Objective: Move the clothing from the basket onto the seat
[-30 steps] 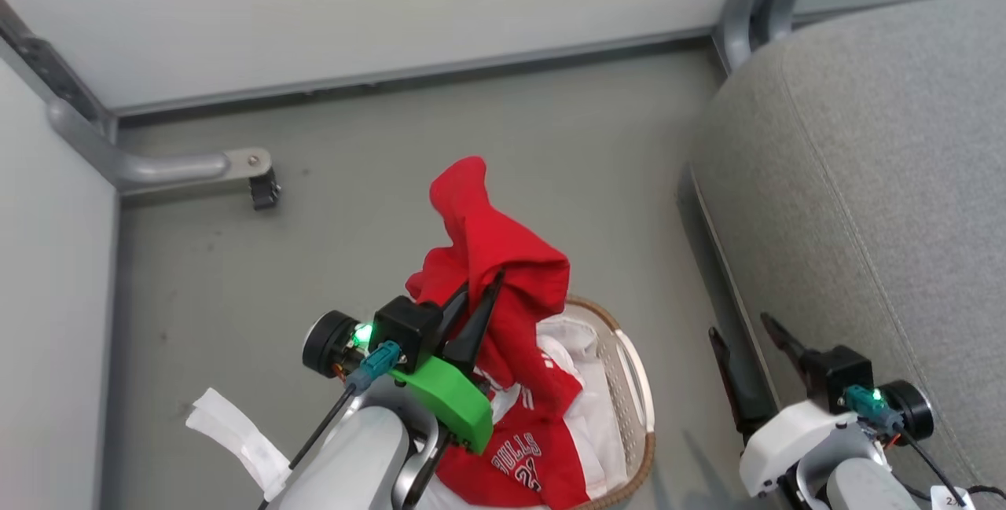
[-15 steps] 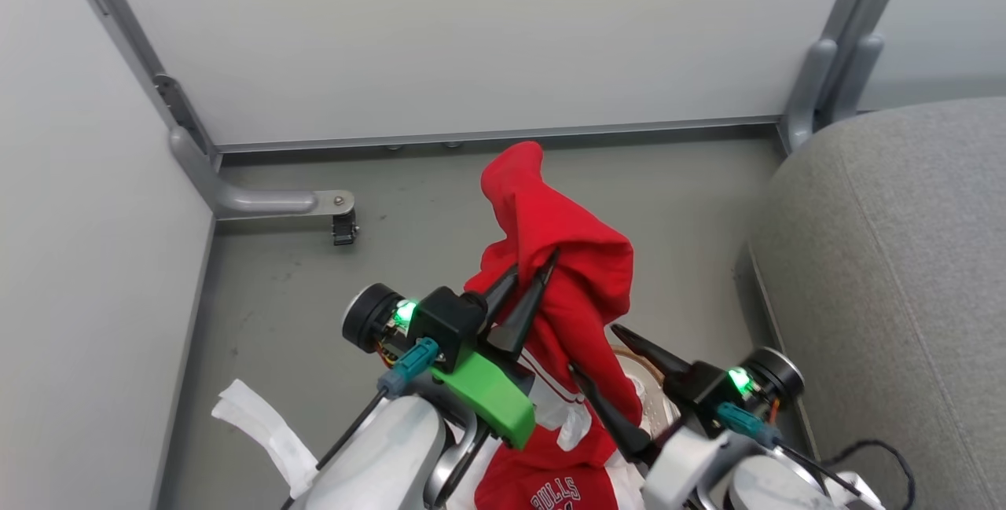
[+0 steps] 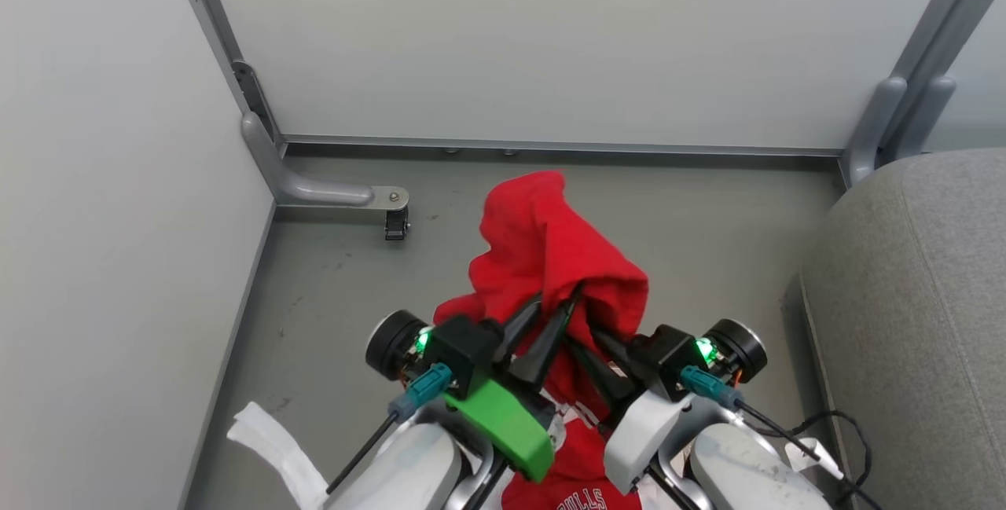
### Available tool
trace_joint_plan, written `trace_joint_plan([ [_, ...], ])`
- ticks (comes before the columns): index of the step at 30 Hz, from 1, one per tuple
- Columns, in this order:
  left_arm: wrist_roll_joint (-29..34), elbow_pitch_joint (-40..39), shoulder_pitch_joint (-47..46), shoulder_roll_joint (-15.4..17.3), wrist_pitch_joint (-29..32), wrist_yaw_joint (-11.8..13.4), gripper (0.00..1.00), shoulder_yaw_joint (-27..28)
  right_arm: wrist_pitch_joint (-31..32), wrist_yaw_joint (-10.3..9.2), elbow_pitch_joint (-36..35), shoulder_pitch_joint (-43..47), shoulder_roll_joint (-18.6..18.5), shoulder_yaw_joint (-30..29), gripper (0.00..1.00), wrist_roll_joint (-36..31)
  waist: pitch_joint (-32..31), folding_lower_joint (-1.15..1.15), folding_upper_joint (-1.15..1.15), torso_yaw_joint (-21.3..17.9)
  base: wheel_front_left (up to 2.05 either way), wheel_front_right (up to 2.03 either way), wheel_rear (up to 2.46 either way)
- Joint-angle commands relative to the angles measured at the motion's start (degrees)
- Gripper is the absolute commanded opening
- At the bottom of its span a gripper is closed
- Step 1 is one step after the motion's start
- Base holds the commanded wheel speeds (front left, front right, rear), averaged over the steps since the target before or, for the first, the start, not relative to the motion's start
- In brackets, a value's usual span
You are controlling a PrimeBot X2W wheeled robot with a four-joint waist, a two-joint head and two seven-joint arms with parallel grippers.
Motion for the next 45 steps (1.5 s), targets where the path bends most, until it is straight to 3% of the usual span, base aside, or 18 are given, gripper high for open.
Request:
trace_joint_plan([
  [1,1.37,0.25,1.66,-0.01,-0.04,-0.08,1.00,0.99,0.00,-0.06,0.37,1.21,-0.17,-0.06,0.00,0.45,0.08,0.01,0.18,-0.52,0.00,0.00,0.00],
  [7,5.46,0.86,5.45,0.01,-0.01,-0.07,1.00,6.28,-0.01,-0.06,-0.83,3.65,-0.75,-3.01,0.00,1.20,0.70,0.01,0.18,-6.40,0.00,0.00,0.00],
  [13,8.24,-0.01,7.79,0.00,-0.01,-0.05,1.00,10.93,-0.02,-0.06,-2.17,5.13,-2.59,-5.02,0.00,1.28,2.74,0.01,0.18,-17.26,0.00,0.00,0.00],
  [19,9.00,-0.15,7.08,0.02,-0.01,-0.12,1.00,12.46,-0.02,-0.06,-2.54,5.03,-4.01,-6.31,0.00,2.37,5.94,0.01,0.18,-28.75,0.00,0.00,0.00],
  [25,8.77,0.26,5.13,0.12,-0.01,-0.14,1.00,10.47,-0.02,-0.06,-2.77,3.93,-5.19,-9.62,0.00,2.37,8.90,0.01,0.18,-35.43,0.00,0.00,0.00],
  [29,8.48,1.11,3.88,0.19,-0.01,-0.14,1.00,8.90,-0.02,-0.06,-2.90,2.87,-6.47,-12.96,0.00,1.85,11.07,0.01,0.18,-36.17,0.00,0.00,0.00],
  [34,8.72,2.03,2.28,1.69,-0.01,-0.14,1.00,7.99,-0.02,-0.06,-1.44,-1.67,-9.42,-17.49,0.00,0.36,14.92,0.01,0.18,-33.94,0.00,0.00,0.00],
  [45,9.52,1.06,-5.21,4.71,-0.01,-0.15,1.00,6.12,-0.04,-0.06,8.90,-25.69,-20.62,-26.43,0.00,-4.36,29.63,0.01,0.18,-25.52,0.00,0.00,0.00],
])
